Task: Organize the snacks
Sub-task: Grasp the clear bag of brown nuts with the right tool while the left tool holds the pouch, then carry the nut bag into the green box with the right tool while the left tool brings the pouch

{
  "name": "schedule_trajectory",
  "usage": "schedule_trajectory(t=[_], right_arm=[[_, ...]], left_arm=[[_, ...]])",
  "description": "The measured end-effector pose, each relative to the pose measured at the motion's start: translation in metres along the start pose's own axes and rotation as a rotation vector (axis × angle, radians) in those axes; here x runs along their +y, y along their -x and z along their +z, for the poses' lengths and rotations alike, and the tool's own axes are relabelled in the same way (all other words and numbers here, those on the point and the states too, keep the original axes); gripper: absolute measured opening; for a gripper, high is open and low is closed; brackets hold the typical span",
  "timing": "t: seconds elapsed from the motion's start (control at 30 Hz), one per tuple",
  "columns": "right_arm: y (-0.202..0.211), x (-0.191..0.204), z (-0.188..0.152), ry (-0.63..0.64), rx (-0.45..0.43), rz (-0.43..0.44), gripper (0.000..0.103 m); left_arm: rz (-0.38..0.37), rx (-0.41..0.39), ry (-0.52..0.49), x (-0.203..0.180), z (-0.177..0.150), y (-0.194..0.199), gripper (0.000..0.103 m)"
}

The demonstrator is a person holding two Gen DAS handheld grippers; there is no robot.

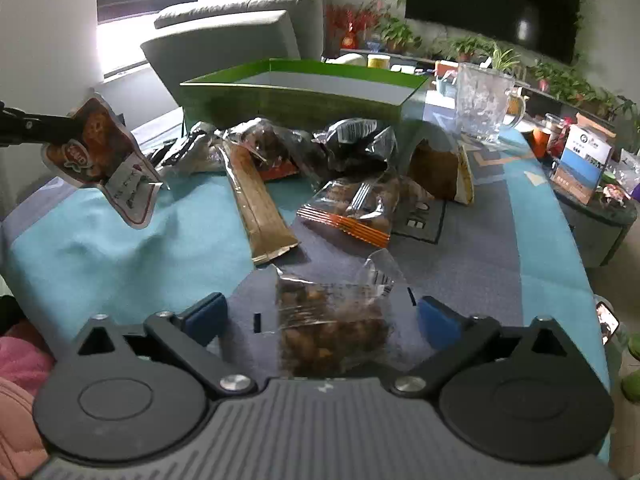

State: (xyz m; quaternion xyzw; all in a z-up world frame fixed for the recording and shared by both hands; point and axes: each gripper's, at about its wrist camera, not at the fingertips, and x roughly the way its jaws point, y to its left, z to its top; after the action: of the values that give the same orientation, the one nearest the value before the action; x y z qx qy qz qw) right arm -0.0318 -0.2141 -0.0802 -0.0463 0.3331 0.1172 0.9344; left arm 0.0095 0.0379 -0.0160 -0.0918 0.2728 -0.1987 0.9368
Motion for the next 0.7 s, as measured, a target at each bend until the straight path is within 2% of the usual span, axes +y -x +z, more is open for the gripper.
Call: schedule_trajectory(t=[0.07,0.17,0.23,0.43,0.7], right_arm=[[0.006,-0.001,0.000,-0.013,-0.005,0.004,0.077],[0.010,-0.002,0.004,-0.020,-0.004,-0.042,0.065],[0.010,-0.003,0.006,-0.029,-0.014,-0.067,0.065],[0.018,-0.004,0.014,-0.080,-0.086,-0.062,0.065],[0.018,0.006,0.055,-0.111,-0.224,-0.053,0.065]], left_arm=[[-0.005,-0.008,-0.002,-0.001,0.001,0.002,0.001],[-0.008,-0.022,-0.008,-0.002,0.004,0.004,0.001],[-0.010,-0.029,-0.010,-0.003,0.005,0.006,0.001],[-0.007,-0.043,-0.015,-0.003,0.010,0.007,0.001],[-0.028,-0.108,-0.031,-0.011,0.041,0.004,0.001]])
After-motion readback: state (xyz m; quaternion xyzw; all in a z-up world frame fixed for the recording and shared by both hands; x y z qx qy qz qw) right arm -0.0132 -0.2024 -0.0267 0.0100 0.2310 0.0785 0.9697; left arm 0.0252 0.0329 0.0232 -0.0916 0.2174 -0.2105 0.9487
